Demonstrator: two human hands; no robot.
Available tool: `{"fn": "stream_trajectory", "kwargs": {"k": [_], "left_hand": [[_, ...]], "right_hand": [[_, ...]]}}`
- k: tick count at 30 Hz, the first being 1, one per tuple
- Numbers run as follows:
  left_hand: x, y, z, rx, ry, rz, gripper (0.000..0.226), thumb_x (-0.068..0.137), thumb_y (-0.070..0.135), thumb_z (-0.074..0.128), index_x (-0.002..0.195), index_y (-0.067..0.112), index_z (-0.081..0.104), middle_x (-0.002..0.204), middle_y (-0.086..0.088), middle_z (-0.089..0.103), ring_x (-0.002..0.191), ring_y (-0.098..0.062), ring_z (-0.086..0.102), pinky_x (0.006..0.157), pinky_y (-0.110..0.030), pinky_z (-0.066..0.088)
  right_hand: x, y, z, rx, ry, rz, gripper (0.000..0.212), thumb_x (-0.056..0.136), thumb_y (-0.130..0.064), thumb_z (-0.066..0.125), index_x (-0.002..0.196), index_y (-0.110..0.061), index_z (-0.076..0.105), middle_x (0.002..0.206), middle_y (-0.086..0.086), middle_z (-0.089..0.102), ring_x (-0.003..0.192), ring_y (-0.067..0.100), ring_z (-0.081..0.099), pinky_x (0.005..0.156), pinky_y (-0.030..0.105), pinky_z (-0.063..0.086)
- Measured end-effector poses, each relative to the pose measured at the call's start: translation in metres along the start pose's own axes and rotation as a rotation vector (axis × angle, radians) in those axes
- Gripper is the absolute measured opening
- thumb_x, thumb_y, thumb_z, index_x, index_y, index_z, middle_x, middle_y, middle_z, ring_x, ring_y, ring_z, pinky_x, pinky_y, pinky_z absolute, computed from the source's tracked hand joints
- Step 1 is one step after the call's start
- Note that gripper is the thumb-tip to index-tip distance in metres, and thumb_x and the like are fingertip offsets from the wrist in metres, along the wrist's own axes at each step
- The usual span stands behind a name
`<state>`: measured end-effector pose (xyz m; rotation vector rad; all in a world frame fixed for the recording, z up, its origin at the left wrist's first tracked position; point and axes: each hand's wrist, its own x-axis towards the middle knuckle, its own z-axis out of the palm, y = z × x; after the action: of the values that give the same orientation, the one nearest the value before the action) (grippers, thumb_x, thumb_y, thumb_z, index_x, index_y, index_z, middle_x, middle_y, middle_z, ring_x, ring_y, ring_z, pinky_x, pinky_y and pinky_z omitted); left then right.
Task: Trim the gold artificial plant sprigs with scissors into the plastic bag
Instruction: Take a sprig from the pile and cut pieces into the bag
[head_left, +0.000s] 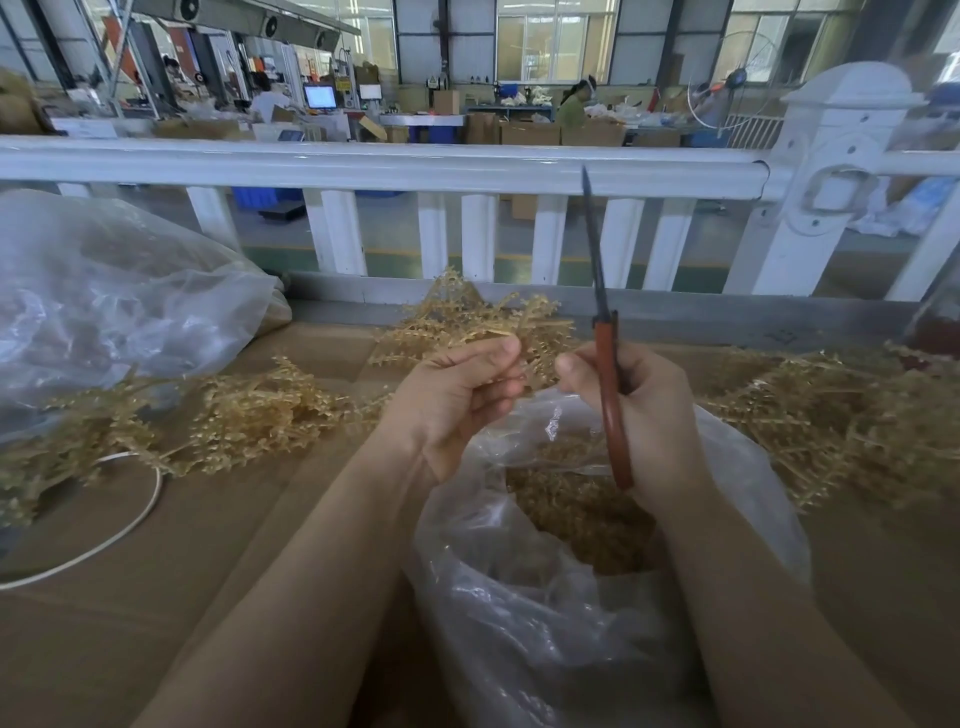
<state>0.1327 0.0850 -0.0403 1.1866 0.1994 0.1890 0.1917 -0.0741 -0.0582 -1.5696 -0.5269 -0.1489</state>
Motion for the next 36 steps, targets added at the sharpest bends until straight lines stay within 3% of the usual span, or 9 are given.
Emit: {"fn": "stream_trajectory", "kwargs": {"k": [3,7,13,20,25,27,30,33,36], "left_hand": [[-0.001,-0.004,0.007,-0.043,0.046,0.040,0.008,0.068,0.029,0.078,0.073,0.023,0.079,0.074,0.004,0.073,0.063,-0.006,0.066,0.060,-0.018,0.053],[-0.003,-0.008,0.013,-0.050,0.055,0.108,0.014,0.068,0.030,0.077,0.079,0.021,0.078,0.073,0.004,0.071,0.061,-0.005,0.061,0.060,-0.018,0.049],[-0.005,-0.008,0.012,0.034,-0.082,0.124,0.012,0.070,0.025,0.078,0.082,0.022,0.075,0.078,-0.001,0.072,0.073,-0.011,0.067,0.076,-0.027,0.047],[-0.002,-0.007,0.007,-0.038,0.028,0.231,0.013,0.067,0.024,0.078,0.080,0.021,0.079,0.078,0.000,0.075,0.069,-0.010,0.071,0.068,-0.022,0.056],[0.001,-0.003,-0.001,-0.062,0.098,0.284,0.015,0.072,0.020,0.076,0.086,0.019,0.075,0.083,0.002,0.075,0.072,-0.006,0.069,0.065,-0.018,0.053],[0.002,-0.002,-0.005,-0.054,0.113,0.302,0.016,0.075,0.020,0.074,0.090,0.017,0.071,0.084,0.001,0.074,0.072,-0.006,0.067,0.068,-0.019,0.053],[0.002,0.000,-0.008,-0.037,0.092,0.341,0.004,0.087,0.014,0.068,0.091,0.014,0.068,0.077,0.002,0.070,0.069,-0.007,0.064,0.068,-0.020,0.051],[0.002,0.001,-0.008,-0.034,0.089,0.364,0.013,0.093,0.006,0.061,0.087,0.014,0.068,0.073,0.002,0.071,0.067,-0.006,0.066,0.069,-0.019,0.054],[0.003,0.000,-0.008,-0.034,0.081,0.374,0.014,0.092,0.003,0.059,0.087,0.012,0.068,0.076,0.002,0.074,0.067,-0.006,0.067,0.071,-0.018,0.055]], "right_hand": [[-0.003,-0.001,0.004,0.001,-0.087,0.017,0.039,0.072,-0.048,0.077,0.089,-0.013,0.074,0.082,0.008,0.075,0.082,0.026,0.073,0.083,0.039,0.059],[0.000,0.002,0.005,-0.009,-0.110,0.018,0.012,0.084,-0.026,0.081,0.085,-0.016,0.074,0.082,0.007,0.075,0.081,0.025,0.072,0.081,0.034,0.058],[-0.001,0.002,0.001,0.038,-0.142,0.013,0.010,0.087,-0.024,0.076,0.086,-0.014,0.074,0.077,0.000,0.076,0.080,0.024,0.073,0.079,0.037,0.059],[0.002,0.004,0.001,-0.216,-0.111,0.038,0.036,0.072,-0.062,0.080,0.087,-0.031,0.069,0.079,-0.020,0.072,0.073,-0.003,0.067,0.064,0.016,0.048],[-0.002,0.006,0.003,-0.494,-0.105,-0.003,0.055,0.056,-0.093,0.054,0.085,-0.046,0.055,0.085,-0.048,0.058,0.083,-0.025,0.053,0.062,0.011,0.035],[-0.002,0.006,0.002,-0.541,-0.111,0.003,0.062,0.054,-0.100,0.050,0.088,-0.048,0.053,0.079,-0.038,0.061,0.079,-0.017,0.057,0.063,0.011,0.034],[-0.002,0.007,-0.001,-0.590,-0.160,0.007,0.072,0.055,-0.099,0.049,0.100,-0.042,0.055,0.091,-0.029,0.061,0.085,-0.006,0.058,0.068,0.020,0.041],[-0.003,0.005,-0.003,-0.668,-0.194,-0.002,0.067,0.063,-0.091,0.057,0.106,-0.040,0.055,0.095,-0.024,0.061,0.089,0.000,0.057,0.073,0.029,0.046],[-0.005,0.003,-0.003,-0.745,-0.214,-0.033,0.061,0.067,-0.087,0.058,0.107,-0.041,0.052,0.089,-0.026,0.054,0.082,-0.005,0.051,0.065,0.020,0.039]]}}
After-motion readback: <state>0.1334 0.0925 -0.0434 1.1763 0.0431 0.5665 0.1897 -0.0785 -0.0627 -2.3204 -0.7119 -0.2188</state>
